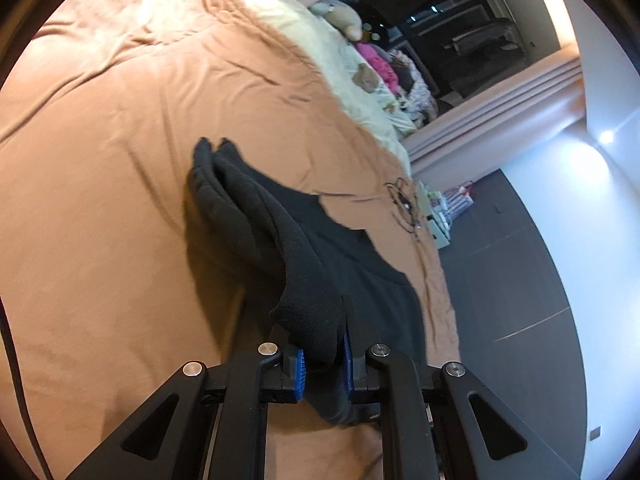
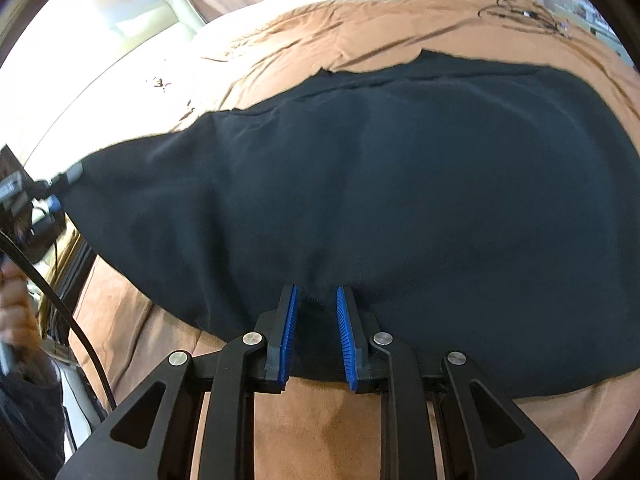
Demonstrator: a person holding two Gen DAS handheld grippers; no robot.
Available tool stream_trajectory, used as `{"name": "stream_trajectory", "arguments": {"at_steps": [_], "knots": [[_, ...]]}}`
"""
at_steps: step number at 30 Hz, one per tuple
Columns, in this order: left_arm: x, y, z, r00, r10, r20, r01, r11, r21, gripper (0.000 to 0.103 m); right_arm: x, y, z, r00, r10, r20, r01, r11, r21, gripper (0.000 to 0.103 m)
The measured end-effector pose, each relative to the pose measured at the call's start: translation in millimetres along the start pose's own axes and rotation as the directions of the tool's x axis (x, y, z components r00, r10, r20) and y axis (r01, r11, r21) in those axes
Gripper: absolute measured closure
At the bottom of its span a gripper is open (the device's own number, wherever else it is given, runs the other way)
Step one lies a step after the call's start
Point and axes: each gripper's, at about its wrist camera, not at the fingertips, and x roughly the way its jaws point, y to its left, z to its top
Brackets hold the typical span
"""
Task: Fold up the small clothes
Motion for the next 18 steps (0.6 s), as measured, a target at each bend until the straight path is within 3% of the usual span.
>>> {"name": "stream_trajectory", "arguments": {"at_steps": [8,18], "knots": [[18,-60,14,0.998,-0.067,-0.015,0.068,0.995,0.066,0.089,3,-15,7,0.998,0.058,-0.026,-0.057,0.998,0.03,0.086],[48,-128,17,0.989,-0.13,-0.07,0.139,0.979,0.15,0.089,-54,-52,23,0.997,0.04,0.066,-0.043,0.998,0.051,0.085]]}}
